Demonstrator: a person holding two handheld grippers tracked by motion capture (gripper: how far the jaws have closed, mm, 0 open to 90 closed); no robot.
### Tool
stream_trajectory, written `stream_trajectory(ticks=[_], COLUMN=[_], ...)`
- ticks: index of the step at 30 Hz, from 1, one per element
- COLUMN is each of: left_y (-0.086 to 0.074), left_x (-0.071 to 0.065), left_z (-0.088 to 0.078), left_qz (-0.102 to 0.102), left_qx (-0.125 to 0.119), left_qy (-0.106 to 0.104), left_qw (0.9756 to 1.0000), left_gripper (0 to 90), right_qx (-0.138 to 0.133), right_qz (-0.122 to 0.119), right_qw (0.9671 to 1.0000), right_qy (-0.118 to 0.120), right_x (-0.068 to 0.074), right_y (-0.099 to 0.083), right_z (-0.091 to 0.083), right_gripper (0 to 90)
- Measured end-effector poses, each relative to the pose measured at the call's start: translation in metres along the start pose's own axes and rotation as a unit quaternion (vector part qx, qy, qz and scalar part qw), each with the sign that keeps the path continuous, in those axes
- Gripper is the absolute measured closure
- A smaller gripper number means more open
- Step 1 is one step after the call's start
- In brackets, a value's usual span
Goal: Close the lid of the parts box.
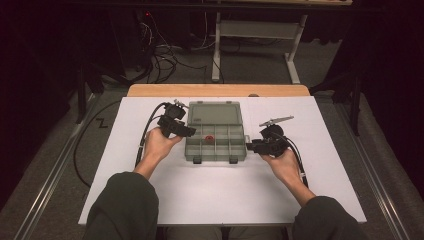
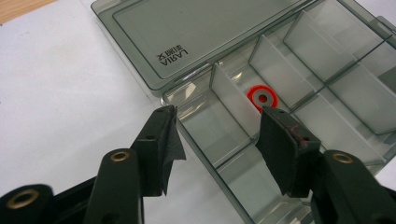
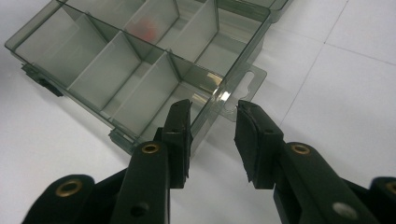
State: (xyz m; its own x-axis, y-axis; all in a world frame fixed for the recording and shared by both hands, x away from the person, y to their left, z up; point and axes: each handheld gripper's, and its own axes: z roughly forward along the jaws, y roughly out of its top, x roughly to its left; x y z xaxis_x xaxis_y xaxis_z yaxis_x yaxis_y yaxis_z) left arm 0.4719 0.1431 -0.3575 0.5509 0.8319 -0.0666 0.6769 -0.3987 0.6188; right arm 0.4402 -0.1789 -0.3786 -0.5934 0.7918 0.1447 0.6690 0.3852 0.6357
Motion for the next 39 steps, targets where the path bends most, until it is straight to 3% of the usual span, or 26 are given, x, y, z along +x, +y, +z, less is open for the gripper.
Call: stream_trajectory(ticks=[24, 31, 39], left_y=[0.004, 0.005, 0.010], left_x=[0.003, 0.006, 0.005], left_z=[0.003, 0.004, 0.005], left_qz=[0.006, -0.004, -0.005], left_qx=[0.004, 0.004, -0.002], left_qy=[0.002, -0.007, 0.006], left_qw=[1.0000, 1.0000, 1.0000], left_gripper=[48.4, 48.1, 43.3], right_qx=[0.036, 0.045, 0.054], right_qz=[0.023, 0.024, 0.023], right_qw=[0.9991, 0.9987, 0.9982], right_qy=[-0.002, -0.007, -0.009], right_x=[-0.004, -0.006, -0.007], right_y=[0.026, 0.029, 0.033], right_z=[0.021, 0.026, 0.030], right_gripper=[70.4, 71.3, 73.7])
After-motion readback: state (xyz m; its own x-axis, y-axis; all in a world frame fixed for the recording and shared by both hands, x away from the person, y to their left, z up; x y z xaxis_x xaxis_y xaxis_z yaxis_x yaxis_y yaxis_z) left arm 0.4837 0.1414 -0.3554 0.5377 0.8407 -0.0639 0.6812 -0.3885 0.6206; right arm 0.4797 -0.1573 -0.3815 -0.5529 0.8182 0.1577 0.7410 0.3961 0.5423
